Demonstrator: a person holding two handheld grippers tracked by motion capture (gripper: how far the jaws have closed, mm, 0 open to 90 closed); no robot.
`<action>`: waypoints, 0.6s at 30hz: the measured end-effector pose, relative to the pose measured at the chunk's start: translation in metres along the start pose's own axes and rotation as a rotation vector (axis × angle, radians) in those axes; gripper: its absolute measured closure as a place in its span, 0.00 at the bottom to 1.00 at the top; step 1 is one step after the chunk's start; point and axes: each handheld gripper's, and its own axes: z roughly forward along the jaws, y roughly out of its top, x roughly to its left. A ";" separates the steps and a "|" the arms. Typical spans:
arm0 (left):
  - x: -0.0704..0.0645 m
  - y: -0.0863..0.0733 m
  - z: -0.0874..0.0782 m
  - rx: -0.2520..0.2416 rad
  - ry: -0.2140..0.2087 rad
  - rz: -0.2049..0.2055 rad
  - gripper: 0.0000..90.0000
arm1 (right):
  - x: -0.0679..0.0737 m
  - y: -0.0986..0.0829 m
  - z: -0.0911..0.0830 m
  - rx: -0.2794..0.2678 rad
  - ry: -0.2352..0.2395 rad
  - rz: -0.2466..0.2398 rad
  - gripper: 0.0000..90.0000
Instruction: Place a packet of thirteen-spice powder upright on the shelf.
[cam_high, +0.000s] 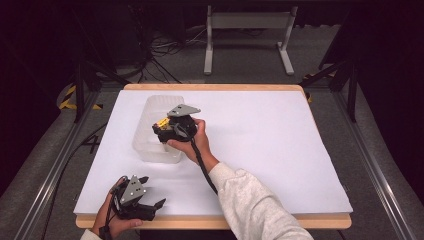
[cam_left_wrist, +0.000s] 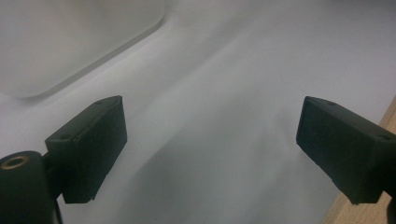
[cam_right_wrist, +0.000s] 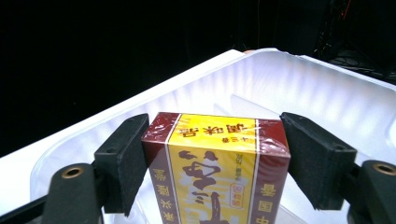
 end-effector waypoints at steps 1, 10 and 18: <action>0.001 0.000 0.000 0.002 0.000 -0.003 0.10 | 0.000 -0.001 -0.003 0.006 0.009 -0.017 0.29; 0.002 0.000 0.001 0.011 0.004 0.001 0.10 | -0.001 -0.001 -0.016 0.053 -0.006 -0.081 0.22; 0.001 0.001 0.002 0.014 0.006 -0.002 0.10 | -0.006 -0.003 -0.029 0.057 0.001 -0.108 0.20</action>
